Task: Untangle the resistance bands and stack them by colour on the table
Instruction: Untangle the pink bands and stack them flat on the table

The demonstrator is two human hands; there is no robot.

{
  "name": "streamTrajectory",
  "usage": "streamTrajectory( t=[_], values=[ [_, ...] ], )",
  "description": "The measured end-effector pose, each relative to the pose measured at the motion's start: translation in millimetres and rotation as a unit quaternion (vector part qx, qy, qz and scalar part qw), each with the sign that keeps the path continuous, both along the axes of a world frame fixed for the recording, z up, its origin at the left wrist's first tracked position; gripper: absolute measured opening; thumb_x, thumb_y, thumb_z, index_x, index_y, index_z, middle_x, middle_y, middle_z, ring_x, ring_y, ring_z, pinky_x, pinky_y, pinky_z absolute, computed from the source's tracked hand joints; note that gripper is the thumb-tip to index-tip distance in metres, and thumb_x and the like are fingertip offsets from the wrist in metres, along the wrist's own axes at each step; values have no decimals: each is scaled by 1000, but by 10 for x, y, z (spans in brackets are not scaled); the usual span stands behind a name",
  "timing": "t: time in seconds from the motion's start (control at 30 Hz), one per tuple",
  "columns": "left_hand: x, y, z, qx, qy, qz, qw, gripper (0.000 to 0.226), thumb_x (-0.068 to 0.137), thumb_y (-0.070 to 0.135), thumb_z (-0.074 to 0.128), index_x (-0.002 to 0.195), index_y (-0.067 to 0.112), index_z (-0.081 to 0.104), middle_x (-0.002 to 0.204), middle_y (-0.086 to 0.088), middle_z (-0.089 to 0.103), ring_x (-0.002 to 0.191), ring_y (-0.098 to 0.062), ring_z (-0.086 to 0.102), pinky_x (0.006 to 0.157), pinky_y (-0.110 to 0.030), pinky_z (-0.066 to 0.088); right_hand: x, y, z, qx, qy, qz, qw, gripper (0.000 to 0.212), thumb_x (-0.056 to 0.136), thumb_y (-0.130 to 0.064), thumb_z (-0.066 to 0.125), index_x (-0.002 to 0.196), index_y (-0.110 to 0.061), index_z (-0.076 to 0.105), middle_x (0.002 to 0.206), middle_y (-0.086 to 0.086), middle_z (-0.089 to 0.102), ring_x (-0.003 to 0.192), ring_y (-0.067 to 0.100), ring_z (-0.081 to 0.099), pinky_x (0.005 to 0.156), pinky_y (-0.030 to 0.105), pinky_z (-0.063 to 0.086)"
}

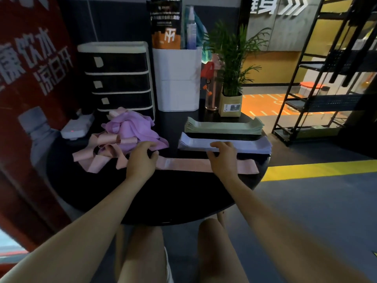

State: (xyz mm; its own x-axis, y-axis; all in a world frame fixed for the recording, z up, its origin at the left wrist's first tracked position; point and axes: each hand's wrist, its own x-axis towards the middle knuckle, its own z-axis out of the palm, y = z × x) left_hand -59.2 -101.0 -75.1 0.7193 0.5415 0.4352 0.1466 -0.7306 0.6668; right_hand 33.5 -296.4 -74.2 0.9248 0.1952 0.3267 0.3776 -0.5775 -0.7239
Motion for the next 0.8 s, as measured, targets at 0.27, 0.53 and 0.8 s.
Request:
streamTrajectory(
  t=[0.27,0.53,0.8],
  values=[
    [-296,564,99,94,42,16,995,29,80,8,63,106,20,69,112,0,59,108,-20,51,94,-36,43,-116,910,39,-33,32,147,988,30,86,-15,62,115,-9,62,117,13,53,110,31,51,95,33,41],
    [-557,878,12,88,83,11,993,41,74,2,69,113,12,63,115,-7,56,111,-26,51,96,-32,42,-340,1480,22,-46,10,330,943,13,81,-9,63,89,0,69,87,12,67,80,21,60,68,26,41],
    [-509,966,2,101,133,9,986,33,71,7,73,103,10,63,111,-6,52,106,-25,47,89,-33,41,-349,1547,40,-126,-28,416,900,17,82,-11,64,96,-2,67,94,3,65,92,19,57,87,31,44]
  ],
)
